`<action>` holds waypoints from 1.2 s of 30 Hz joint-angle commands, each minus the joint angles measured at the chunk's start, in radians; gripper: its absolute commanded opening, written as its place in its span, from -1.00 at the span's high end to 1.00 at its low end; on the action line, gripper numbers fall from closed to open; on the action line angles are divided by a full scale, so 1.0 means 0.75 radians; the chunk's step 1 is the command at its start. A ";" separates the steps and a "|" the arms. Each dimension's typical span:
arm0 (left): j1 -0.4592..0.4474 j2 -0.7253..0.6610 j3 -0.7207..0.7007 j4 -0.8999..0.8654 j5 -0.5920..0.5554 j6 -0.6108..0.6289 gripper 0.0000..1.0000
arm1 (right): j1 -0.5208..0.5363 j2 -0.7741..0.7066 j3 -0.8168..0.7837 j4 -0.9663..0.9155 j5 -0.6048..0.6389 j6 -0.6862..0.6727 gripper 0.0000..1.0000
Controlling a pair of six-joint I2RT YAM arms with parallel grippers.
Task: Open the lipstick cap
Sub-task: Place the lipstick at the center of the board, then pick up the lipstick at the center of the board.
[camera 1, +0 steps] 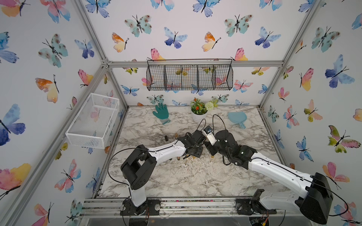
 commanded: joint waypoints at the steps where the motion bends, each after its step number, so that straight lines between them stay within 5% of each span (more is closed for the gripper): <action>1: 0.001 -0.021 0.150 -0.159 0.086 0.052 -0.03 | 0.006 -0.091 0.072 -0.020 0.069 0.019 -0.04; 15: -0.059 0.210 0.503 -0.307 0.223 0.152 -0.09 | 0.006 -0.468 0.131 -0.105 0.445 0.044 -0.04; 29: -0.121 0.415 0.598 -0.317 0.242 0.167 0.00 | 0.006 -0.555 0.053 -0.178 0.490 0.052 -0.04; 36: -0.125 0.468 0.632 -0.318 0.248 0.171 0.21 | 0.006 -0.567 0.016 -0.175 0.476 0.054 -0.05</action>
